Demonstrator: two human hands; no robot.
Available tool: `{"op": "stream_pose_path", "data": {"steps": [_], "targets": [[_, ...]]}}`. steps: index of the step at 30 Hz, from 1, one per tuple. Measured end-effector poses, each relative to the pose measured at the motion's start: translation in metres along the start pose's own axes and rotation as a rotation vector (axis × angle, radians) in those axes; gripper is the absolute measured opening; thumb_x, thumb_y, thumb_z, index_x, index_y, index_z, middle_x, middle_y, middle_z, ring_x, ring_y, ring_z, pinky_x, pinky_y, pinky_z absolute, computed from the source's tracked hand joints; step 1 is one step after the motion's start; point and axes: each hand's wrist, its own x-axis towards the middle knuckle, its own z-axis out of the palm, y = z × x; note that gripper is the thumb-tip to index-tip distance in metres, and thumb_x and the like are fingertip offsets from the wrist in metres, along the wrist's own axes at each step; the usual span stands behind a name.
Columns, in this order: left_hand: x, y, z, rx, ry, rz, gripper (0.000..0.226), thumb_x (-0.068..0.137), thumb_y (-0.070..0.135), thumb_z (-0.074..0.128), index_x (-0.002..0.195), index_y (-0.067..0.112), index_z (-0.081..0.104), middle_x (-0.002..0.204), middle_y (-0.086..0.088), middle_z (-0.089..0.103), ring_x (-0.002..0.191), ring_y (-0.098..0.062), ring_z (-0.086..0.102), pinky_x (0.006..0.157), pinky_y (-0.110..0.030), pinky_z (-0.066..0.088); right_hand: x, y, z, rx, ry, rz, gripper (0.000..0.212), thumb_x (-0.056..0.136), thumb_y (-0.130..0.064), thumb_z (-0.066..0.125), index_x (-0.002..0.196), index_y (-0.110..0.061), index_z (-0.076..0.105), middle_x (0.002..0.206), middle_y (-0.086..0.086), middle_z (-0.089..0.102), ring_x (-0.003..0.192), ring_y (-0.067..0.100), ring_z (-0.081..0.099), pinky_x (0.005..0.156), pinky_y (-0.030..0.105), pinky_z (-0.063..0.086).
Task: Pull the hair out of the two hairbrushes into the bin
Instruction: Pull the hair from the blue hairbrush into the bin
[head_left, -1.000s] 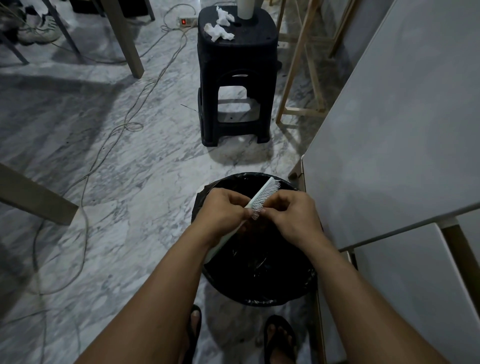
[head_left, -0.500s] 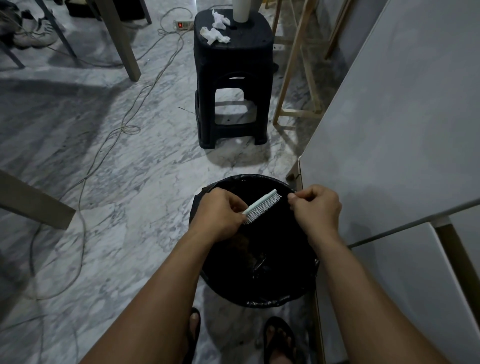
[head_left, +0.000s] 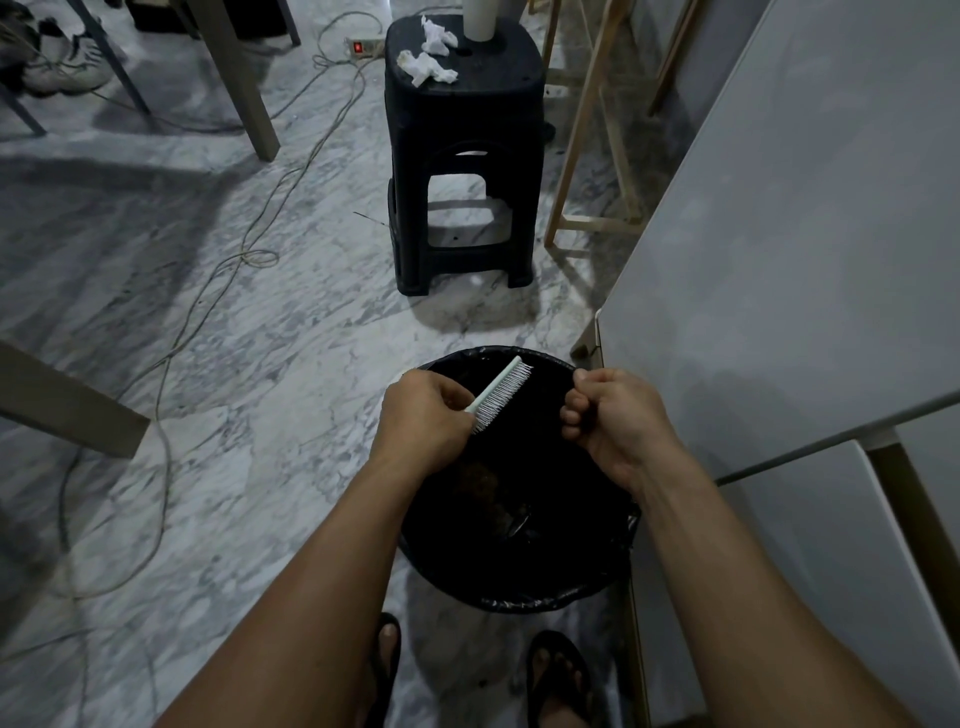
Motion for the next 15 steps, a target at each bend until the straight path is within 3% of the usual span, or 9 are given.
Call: {"op": "stream_pose_path", "data": {"steps": [4,6,8,10,12,15], "targets": [[0.002,-0.003,0.001,-0.031,0.077,-0.017,0.015,0.08,0.007,0.069,0.091,0.013,0.079,0.085,-0.01,0.075,0.077,-0.028,0.071,0.072,-0.042,0.061,0.005,0.002,-0.006,-0.042,0.128,-0.045,0.031,0.094,-0.006,0.042,0.066,-0.019,0.039,0.051,-0.001,0.032,0.044,0.013,0.029,0.046,0.025,0.025],[0.002,-0.005,0.001,-0.077,0.078,-0.04,0.015,0.079,0.006,0.069,0.084,0.018,0.077,0.084,-0.01,0.075,0.077,-0.029,0.072,0.071,-0.045,0.062,0.009,0.007,-0.008,-0.321,0.252,-0.132,0.021,0.09,-0.019,0.051,0.07,-0.019,0.045,0.058,0.0,0.045,0.051,0.018,0.042,0.051,0.029,0.035],[0.004,-0.007,0.0,-0.115,0.104,-0.058,0.014,0.078,0.007,0.069,0.08,0.019,0.075,0.084,-0.01,0.075,0.078,-0.03,0.072,0.072,-0.046,0.062,0.01,0.012,-0.011,-0.725,0.332,-0.195,0.015,0.085,-0.029,0.057,0.074,-0.02,0.053,0.073,-0.001,0.058,0.072,0.022,0.054,0.068,0.031,0.042],[0.005,-0.009,-0.003,-0.146,0.136,-0.071,0.011,0.079,0.008,0.07,0.085,0.014,0.076,0.084,-0.01,0.075,0.076,-0.028,0.072,0.071,-0.043,0.062,0.008,0.016,-0.009,-1.011,0.267,-0.16,0.012,0.08,-0.031,0.061,0.075,-0.021,0.059,0.086,0.0,0.065,0.087,0.024,0.059,0.077,0.03,0.045],[0.002,-0.007,-0.006,-0.196,0.118,-0.089,0.017,0.082,0.007,0.07,0.097,0.008,0.077,0.082,-0.011,0.074,0.068,-0.024,0.071,0.063,-0.035,0.061,0.004,0.019,-0.006,-1.092,0.157,-0.112,0.005,0.074,-0.027,0.065,0.079,-0.026,0.063,0.097,-0.001,0.07,0.096,0.023,0.063,0.086,0.031,0.05],[-0.01,-0.002,-0.008,-0.305,0.026,-0.105,0.016,0.085,0.002,0.069,0.101,0.0,0.072,0.08,-0.015,0.071,0.063,-0.025,0.069,0.055,-0.032,0.059,0.001,0.023,-0.002,-0.964,0.007,-0.203,0.04,0.074,-0.011,0.069,0.11,-0.028,0.066,0.113,-0.007,0.066,0.102,0.011,0.062,0.097,0.03,0.048]]}}
